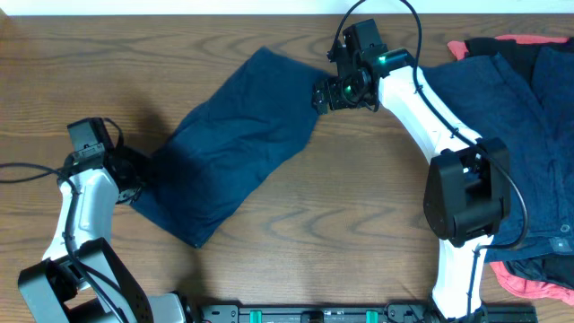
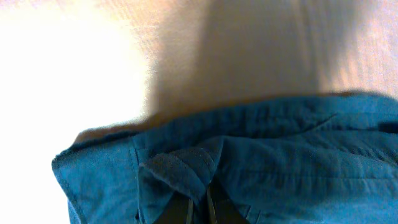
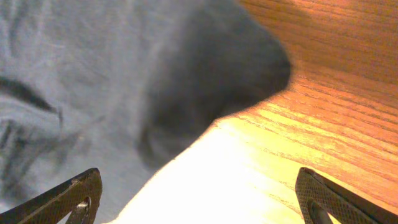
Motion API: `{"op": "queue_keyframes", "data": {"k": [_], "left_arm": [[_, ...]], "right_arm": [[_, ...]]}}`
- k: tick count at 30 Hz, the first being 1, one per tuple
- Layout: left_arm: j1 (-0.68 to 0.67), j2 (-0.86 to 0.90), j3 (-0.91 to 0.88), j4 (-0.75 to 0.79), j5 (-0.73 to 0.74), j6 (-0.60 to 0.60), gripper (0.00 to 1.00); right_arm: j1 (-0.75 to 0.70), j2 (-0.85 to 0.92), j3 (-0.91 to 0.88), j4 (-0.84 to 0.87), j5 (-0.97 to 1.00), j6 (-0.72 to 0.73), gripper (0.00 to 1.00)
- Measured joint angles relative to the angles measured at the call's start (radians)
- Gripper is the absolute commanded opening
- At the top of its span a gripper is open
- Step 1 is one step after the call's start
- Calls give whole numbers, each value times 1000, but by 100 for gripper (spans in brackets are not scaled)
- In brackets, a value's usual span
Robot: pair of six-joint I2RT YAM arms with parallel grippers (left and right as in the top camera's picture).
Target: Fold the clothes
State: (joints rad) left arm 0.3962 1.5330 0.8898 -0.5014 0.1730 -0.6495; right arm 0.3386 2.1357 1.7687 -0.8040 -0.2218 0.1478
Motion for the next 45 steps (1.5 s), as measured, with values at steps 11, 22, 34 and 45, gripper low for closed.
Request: {"op": "queue_keyframes", "data": {"k": [11,22,34,45], "left_arm": [[0,9,0,-169,-27,-61,17],[0,9,0,-198,-31,-72,38],[0,10,0,-197,-31,-72,38],[0,10,0,-198,-32,-72,38]], "right_arm": [[0,0,0,60,12,0,96],[0,4,0,158,5,0,97],[0,194,-1,289,-143,54,95],[1,266,3,505,-289,149,7]]}}
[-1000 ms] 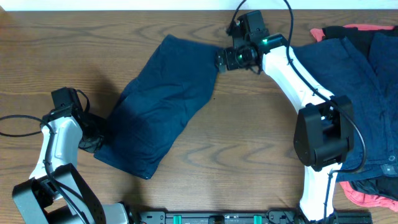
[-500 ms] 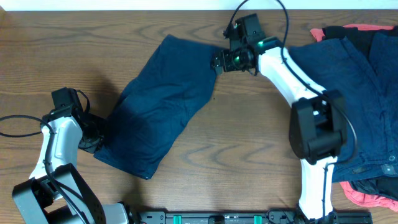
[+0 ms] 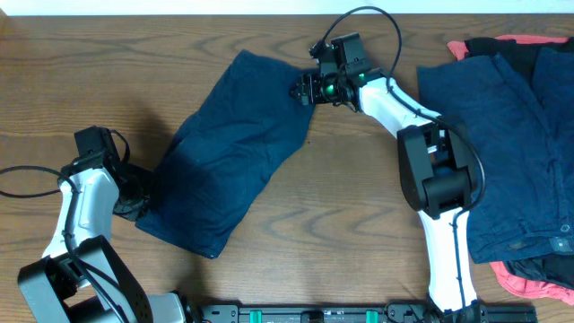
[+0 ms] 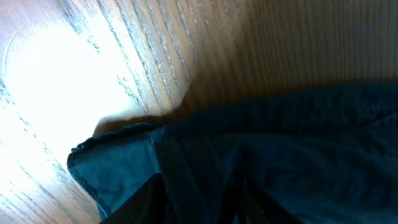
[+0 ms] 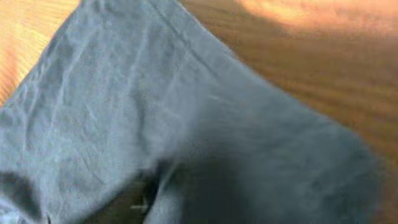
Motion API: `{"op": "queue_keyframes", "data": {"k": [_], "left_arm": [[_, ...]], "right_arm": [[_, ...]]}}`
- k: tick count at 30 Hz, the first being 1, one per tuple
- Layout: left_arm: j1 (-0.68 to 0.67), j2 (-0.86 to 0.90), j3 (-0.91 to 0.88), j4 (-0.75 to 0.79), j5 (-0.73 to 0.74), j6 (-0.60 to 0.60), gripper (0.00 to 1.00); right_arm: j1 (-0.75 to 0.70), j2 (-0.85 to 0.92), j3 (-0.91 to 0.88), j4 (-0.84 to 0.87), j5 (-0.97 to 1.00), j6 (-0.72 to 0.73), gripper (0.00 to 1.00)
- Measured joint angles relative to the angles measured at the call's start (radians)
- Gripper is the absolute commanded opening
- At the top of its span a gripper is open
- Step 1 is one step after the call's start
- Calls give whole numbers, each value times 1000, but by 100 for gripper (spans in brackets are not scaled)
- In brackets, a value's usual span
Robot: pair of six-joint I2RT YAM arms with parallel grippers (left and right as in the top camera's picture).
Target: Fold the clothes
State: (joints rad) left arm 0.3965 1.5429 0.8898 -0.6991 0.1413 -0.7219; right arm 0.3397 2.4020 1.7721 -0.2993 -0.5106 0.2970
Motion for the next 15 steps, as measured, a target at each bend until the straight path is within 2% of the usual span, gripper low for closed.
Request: {"op": "queue_keyframes", "data": {"k": [1,5,10,12,14,15], "left_arm": [[0,0,0,0,0,0,38],[0,0,0,25,12,21,28],[-2,0,2,72,69,106,28],[-6,0,7,83,81,127,33],[-5,0,16,99,96,148,44],[-5,0,25,102,109,154,50]], "right_arm": [[0,3,0,-6,-4,5,1],[-12,4,0,-85,-11,17,1],[-66,-68,0,-348,93,27,1],[-92,-128,-1,-482,193,35,2],[-113,-198,-2,-594,281,45,9],[-123,-240,-2,-652,330,53,27]]}}
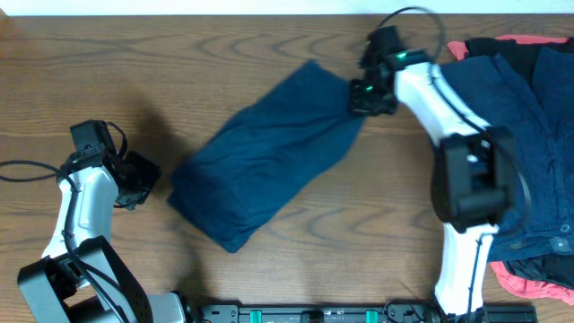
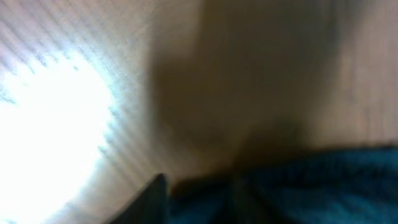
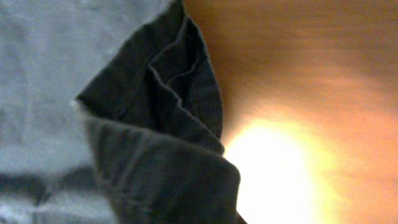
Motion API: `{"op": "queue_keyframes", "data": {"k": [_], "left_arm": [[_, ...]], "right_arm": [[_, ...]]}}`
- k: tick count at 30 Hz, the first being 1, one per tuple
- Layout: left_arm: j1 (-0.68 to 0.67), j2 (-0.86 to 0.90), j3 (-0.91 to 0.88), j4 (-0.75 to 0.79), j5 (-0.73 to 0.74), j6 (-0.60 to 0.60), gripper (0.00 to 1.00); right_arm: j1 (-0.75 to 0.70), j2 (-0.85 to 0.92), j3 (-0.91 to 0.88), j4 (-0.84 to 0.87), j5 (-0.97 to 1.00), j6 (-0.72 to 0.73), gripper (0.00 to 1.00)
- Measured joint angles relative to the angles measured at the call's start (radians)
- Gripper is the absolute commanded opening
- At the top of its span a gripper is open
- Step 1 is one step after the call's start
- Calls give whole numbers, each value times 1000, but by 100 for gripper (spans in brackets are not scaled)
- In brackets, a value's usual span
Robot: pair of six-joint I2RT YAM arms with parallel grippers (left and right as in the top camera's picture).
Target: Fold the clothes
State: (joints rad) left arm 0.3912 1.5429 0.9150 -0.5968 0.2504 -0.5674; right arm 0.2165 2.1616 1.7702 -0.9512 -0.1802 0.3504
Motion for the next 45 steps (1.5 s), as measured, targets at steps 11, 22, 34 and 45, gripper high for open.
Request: {"op": "queue_keyframes", "data": {"k": [11,22,34,45], "left_arm": [[0,0,55,-267,184,58,98],[-46,0,-52,-253,207,77,98],[-253,-21,-205,19,223,-21,96],[-368,-21,-274,154,241,-173,6]], "right_arm": [[-1,-144,2,-126,133,13,99],[-24,-144,2,-129,155,8,99],[-24,-155,2,-136,156,-3,99],[-24,-220,2,-137,155,-74,99]]}}
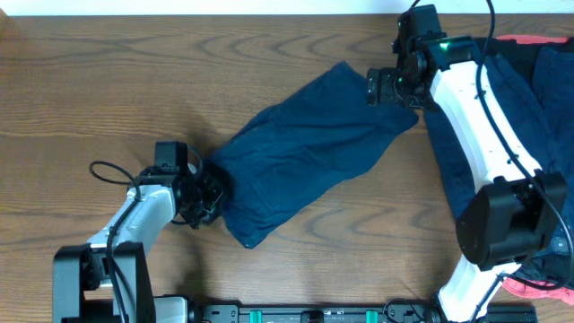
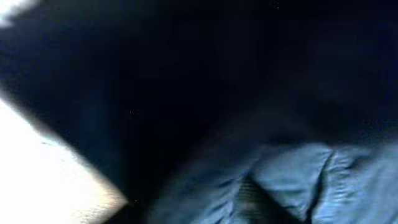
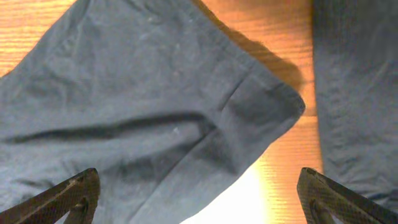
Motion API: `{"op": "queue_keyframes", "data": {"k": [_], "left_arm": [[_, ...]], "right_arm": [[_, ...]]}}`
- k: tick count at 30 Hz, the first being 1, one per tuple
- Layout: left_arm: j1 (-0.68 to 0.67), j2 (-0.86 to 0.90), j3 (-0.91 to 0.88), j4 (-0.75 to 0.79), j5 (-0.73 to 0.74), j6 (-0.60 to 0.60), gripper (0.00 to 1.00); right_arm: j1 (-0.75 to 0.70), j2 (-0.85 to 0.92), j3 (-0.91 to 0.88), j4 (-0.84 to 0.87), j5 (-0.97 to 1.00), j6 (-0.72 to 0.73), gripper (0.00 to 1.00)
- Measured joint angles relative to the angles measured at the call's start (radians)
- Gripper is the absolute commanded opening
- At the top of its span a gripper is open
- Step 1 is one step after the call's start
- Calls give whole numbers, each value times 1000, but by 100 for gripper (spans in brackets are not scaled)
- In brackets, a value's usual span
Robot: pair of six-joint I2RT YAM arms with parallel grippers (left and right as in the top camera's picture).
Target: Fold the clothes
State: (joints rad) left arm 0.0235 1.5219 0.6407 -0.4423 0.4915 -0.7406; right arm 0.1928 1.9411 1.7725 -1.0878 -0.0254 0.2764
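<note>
A dark blue folded garment (image 1: 305, 161) lies slantwise across the middle of the wooden table. My left gripper (image 1: 204, 193) is pressed against its lower left end. The left wrist view is dark and blurred, filled with blue cloth (image 2: 292, 180), and its fingers do not show. My right gripper (image 1: 381, 87) hovers over the garment's upper right corner (image 3: 261, 106). Its fingers (image 3: 78, 193) stand wide apart with nothing between them.
A pile of other clothes (image 1: 529, 117), dark blue with red pieces (image 1: 529, 40), covers the table's right side, close to the right arm. One blue edge of the pile (image 3: 354, 93) lies just right of the garment's corner. Bare wood (image 1: 90, 81) spreads to the left.
The garment has shifted further right. My right gripper, then shut on its upper right corner, is now open above it. My left gripper, then apart from the cloth, is now against its lower left end.
At first my left gripper held the garment's lower left end and the right stood open by the top right corner. Then the right was down on that corner. Then the garment lay further right, left gripper clear of it. Now the right has let go.
</note>
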Motion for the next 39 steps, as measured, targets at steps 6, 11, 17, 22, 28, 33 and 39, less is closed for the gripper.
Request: {"op": "queue_keyframes", "data": {"k": [6,11,17,22,28,33,39], "left_arm": [[-1,-3,13,-39,3,8,6],[4,-24,152,-250,-30,100,6],[10,-38,484,-455,-51,237,6],[10,-45,677,-527,-55,286,5],[10,-51,731,-531,-58,301,6],[10,-51,731,-488,-57,296,6],[10,-51,731,-404,-54,250,6]], "right_arm": [[1,-5,0,1,-56,-130,77],[26,-5,0,27,-140,-241,1],[104,-5,0,55,-190,-293,1],[164,11,0,96,-220,-299,1],[243,137,0,219,-291,-289,1],[322,269,0,331,-341,-272,1],[438,393,0,407,-394,-236,1]]}}
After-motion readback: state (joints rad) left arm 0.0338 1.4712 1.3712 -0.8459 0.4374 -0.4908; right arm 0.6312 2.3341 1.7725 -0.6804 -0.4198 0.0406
